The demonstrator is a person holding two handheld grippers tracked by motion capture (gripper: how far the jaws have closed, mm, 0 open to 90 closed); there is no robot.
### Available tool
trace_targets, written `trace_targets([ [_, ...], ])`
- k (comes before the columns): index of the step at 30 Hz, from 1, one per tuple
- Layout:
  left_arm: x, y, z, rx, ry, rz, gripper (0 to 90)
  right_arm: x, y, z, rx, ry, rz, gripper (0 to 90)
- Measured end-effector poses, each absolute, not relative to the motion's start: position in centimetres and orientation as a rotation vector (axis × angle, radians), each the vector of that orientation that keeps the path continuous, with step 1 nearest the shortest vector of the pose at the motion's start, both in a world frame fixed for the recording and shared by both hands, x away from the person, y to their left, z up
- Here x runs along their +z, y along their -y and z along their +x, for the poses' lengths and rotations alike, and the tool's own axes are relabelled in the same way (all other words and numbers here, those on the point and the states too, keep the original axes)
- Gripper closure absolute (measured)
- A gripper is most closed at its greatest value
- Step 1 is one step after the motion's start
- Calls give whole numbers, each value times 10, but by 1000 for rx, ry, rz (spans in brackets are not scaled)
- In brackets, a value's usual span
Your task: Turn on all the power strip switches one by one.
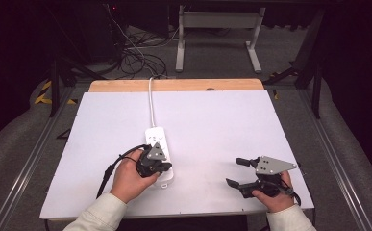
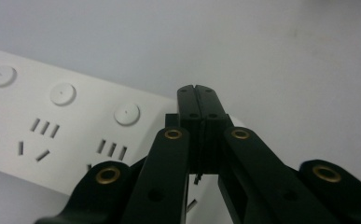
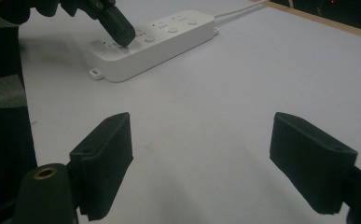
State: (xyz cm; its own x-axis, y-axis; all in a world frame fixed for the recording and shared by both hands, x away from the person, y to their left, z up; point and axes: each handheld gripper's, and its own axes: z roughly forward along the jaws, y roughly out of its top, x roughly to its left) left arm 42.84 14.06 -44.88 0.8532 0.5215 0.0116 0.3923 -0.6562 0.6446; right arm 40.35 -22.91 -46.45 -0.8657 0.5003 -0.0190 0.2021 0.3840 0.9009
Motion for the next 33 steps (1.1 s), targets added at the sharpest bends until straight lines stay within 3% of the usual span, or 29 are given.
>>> trace_targets([
  [18,-442,-153,448,311,-749,2279,900,-466,229,404,1470,-2366,622,216],
  [33,-452,-149,458,318,-760,2321,899,-466,229,405,1472,-2369,622,214],
])
